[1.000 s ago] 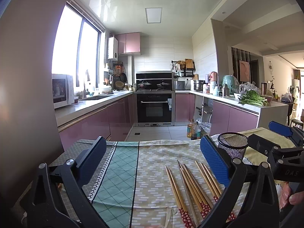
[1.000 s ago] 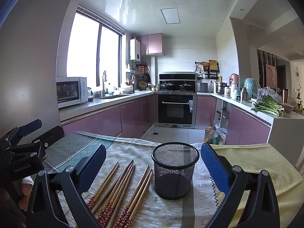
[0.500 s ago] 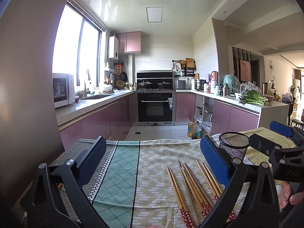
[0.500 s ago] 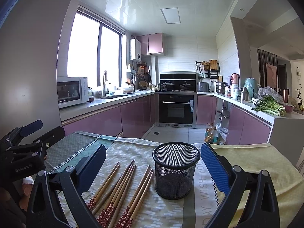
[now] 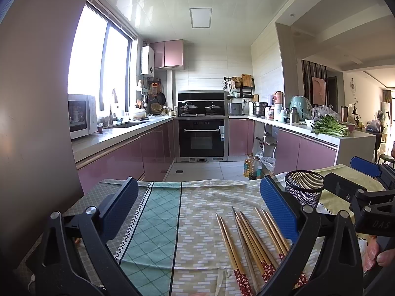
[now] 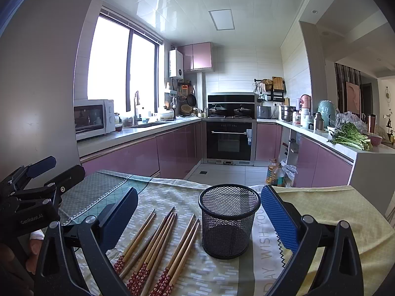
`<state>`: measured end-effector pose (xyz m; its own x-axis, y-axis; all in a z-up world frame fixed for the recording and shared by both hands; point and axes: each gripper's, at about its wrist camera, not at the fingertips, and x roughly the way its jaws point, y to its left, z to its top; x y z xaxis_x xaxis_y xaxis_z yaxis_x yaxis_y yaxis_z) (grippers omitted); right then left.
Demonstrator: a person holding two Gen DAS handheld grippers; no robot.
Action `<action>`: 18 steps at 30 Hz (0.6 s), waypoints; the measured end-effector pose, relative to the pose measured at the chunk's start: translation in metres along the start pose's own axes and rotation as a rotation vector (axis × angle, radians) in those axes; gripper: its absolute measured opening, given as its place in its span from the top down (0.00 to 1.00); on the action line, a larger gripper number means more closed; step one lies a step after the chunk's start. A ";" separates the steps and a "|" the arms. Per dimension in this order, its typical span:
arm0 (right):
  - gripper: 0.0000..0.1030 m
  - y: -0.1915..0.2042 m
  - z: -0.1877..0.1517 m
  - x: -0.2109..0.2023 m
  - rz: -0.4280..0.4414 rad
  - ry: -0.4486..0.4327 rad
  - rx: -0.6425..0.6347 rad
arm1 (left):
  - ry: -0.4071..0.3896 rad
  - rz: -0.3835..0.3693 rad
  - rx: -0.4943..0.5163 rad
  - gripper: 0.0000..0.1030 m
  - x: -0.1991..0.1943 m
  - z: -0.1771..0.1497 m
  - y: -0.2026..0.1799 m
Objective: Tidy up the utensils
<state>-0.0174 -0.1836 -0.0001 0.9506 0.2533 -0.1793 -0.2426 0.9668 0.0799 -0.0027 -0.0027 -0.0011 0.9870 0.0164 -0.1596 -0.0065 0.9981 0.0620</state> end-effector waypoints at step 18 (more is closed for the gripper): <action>0.06 -0.001 -0.002 0.006 0.006 0.031 -0.006 | 0.081 -0.026 -0.014 0.05 0.015 -0.001 -0.005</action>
<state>-0.0117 -0.1829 -0.0030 0.9428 0.2598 -0.2090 -0.2495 0.9655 0.0748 0.0117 -0.0070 -0.0048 0.9707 -0.0052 -0.2402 0.0161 0.9989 0.0436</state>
